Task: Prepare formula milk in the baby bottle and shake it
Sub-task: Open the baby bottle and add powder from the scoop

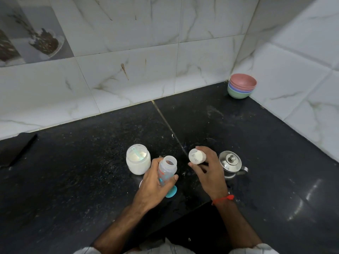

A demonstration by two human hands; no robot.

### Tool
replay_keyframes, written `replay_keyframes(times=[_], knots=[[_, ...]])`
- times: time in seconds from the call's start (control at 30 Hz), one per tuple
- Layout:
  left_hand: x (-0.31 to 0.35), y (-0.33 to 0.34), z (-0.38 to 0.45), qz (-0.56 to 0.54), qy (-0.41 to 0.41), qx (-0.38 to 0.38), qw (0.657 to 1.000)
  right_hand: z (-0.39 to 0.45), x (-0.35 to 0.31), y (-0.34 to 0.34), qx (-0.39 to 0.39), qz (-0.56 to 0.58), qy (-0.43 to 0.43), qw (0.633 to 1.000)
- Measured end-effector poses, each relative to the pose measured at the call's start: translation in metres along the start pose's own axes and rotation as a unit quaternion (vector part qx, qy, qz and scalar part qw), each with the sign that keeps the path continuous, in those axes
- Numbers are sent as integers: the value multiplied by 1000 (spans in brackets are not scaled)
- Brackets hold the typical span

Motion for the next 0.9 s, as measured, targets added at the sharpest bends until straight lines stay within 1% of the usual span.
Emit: replay_keyframes(times=[0.07,0.17,0.23,0.3,0.4,0.47,0.57,0.63,0.7,0.8,0.9], knots=[[0,1,1,4,0,-2,1000,0,5,2,-10,-26,-15,999],[4,2,1,8,4,-2,1000,-10,24,12,-34,-56,17,998],[4,1,0,11,8,-1,1000,-20,34,19,-37,-92,25,995],[2,1,0,8,3,-2,1000,-29,41,24,-57,-118,33,991],[1,2,-2,11,-7,-7,1000,-40,51,33,-91,-122,59,987],[1,2,-4,15,-13,-6,1000,-44,52,34,-83,-117,73,987],[1,3,-6,16,-19,-4,1000,-44,53,33,-80,-123,68,987],[0,5,-6,9,-26,-11,1000,-42,53,30,-65,-114,67,989],[0,5,-5,9,-28,-14,999,-38,47,26,-50,-84,68,993],[-1,3,-5,14,-25,-12,1000,-33,32,17,-34,33,99,994],[-1,4,-4,12,-26,-17,999,-25,8,4,-24,133,119,984]])
Point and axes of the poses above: each hand's wrist, its own z-axis towards the middle knuckle, its own y-axis out of the palm, x = y × z, the point moved 4 cm from there along z, towards the middle knuckle, and after that the axes turned 15 degrees about -z, right-handed, at the moved point
